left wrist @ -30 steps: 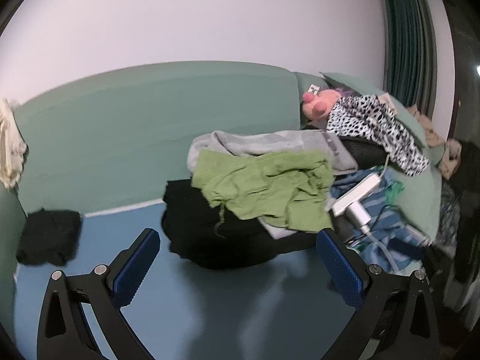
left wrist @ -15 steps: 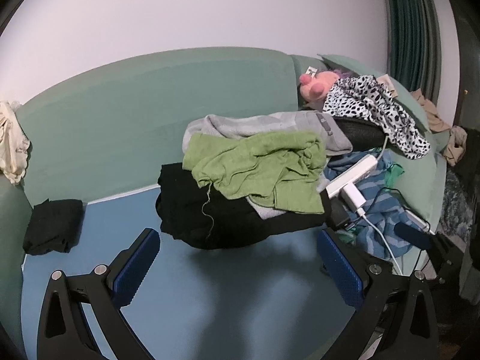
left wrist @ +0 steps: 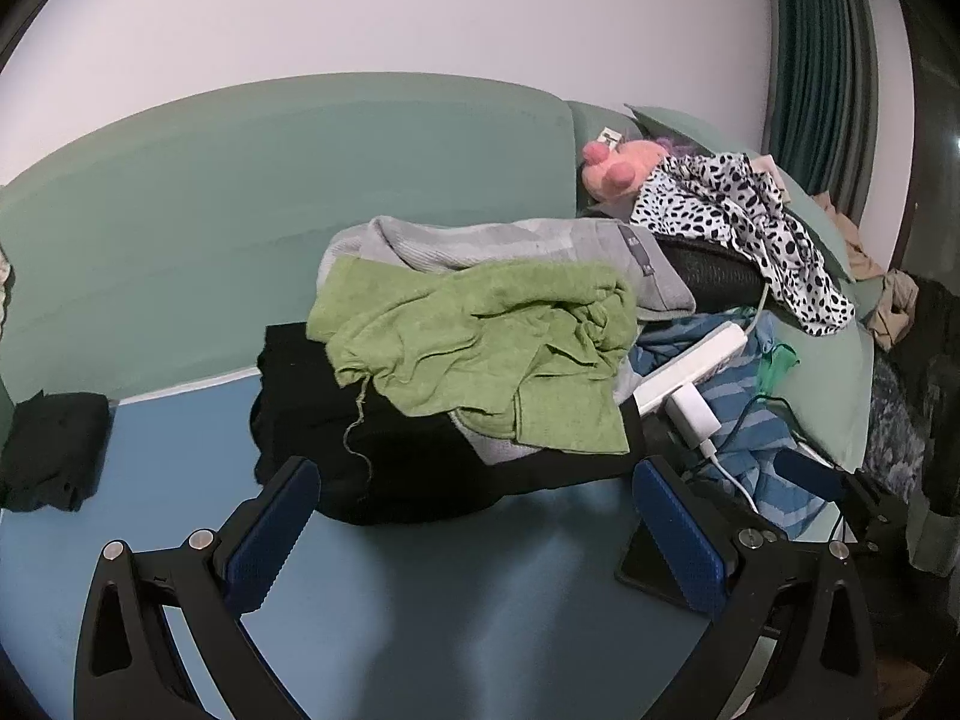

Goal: Fold clothes

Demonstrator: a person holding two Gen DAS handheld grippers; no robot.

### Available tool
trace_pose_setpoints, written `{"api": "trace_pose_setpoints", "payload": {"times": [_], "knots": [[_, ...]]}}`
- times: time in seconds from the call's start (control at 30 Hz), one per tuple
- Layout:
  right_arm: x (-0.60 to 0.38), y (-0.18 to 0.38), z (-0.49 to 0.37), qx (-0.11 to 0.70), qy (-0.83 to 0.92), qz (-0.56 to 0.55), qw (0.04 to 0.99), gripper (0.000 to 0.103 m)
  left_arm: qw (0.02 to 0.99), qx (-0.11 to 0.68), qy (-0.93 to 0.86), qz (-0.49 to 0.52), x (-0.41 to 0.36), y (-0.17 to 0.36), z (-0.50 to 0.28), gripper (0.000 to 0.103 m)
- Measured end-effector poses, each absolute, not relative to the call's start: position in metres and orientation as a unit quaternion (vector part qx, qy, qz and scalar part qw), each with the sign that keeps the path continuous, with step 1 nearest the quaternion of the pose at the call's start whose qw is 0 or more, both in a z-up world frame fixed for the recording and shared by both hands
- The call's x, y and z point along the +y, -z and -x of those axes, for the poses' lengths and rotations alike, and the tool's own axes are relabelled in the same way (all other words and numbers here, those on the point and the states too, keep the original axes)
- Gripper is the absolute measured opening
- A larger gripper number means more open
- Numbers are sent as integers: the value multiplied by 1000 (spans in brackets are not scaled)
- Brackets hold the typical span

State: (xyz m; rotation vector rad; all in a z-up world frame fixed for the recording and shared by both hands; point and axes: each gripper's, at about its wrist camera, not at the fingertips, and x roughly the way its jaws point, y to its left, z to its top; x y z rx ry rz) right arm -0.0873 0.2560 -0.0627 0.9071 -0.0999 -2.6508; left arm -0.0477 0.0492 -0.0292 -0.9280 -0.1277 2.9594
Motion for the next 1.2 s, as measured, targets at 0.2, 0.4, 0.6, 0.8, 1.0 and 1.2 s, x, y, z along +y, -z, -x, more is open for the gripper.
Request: {"api": "trace_pose_setpoints", "payload": {"times": [0.2, 0.4, 0.6, 0.8, 1.0, 1.2], "knots": [[258, 59, 90, -28, 933, -315, 171, 102, 14, -33, -952, 305, 55, 32, 55, 103], [261, 58, 92, -27, 934, -313, 169, 102, 8, -26, -952, 305, 56, 32, 59, 103], [258, 58, 95, -23, 935, -314, 166, 102, 4, -21, -952, 305, 58, 32, 62, 103], [255, 59, 97, -15, 935, -315, 161, 102, 1, -25, -952, 305, 55, 36, 70, 103], [261, 68, 106, -15, 933, -328, 148, 101, -2, -38, -949, 314, 49, 48, 84, 103], [264, 79, 118, -15, 930, -340, 138, 100, -6, -33, -948, 316, 53, 59, 104, 103]]}}
